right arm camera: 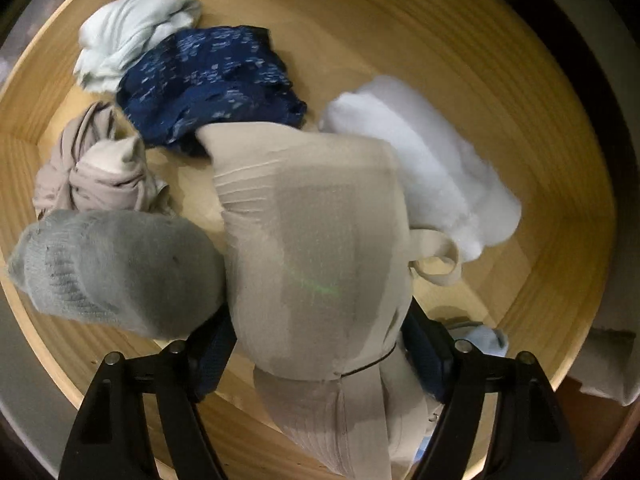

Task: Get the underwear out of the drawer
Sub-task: 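Lift the beige bra with the right gripper while left reaches toward taupe underwear, then grasp the taupe underwear with the left gripper while right holds the beige bra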

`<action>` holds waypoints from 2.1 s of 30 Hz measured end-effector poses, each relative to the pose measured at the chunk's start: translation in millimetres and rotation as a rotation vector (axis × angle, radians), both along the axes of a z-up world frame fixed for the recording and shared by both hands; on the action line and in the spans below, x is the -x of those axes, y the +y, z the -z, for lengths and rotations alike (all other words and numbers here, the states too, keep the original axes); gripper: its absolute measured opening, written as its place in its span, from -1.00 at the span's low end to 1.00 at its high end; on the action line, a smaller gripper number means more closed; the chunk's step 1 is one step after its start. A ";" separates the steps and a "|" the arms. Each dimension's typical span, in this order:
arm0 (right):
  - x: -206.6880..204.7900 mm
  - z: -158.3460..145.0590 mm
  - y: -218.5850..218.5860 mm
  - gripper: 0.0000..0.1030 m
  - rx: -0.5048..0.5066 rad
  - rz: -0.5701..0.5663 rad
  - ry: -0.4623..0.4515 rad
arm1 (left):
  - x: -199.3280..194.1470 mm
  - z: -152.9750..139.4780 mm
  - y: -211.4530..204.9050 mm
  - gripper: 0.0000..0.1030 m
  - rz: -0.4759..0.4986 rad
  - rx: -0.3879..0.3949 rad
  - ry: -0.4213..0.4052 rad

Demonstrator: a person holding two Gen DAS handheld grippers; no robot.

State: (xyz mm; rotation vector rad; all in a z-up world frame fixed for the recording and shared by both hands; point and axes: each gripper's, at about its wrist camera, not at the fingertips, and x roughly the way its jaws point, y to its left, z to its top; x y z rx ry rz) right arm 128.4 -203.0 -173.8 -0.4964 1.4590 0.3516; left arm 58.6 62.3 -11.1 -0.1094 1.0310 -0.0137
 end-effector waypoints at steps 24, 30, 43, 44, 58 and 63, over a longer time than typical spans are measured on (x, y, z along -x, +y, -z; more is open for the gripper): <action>49.4 -59.2 -94.8 0.22 -0.290 0.513 -0.149 | -12.0 23.1 -71.6 0.09 0.563 -0.095 0.173; 82.9 -65.5 -109.8 0.22 -0.381 0.596 -0.236 | -20.5 38.4 -94.9 0.09 0.730 -0.128 0.304; 60.9 -67.1 -122.0 0.23 -0.464 0.662 -0.238 | -40.0 69.2 -146.1 0.33 0.847 -0.174 0.480; 60.1 -66.0 -119.6 0.23 -0.460 0.661 -0.240 | -42.5 71.4 -150.2 0.38 0.848 -0.179 0.489; 56.9 -62.3 -115.4 0.24 -0.478 0.658 -0.237 | -71.9 106.2 -172.5 0.66 0.780 -0.268 0.532; 56.3 -60.9 -117.1 0.24 -0.488 0.661 -0.233 | -73.8 120.3 -181.5 0.66 0.758 -0.320 0.530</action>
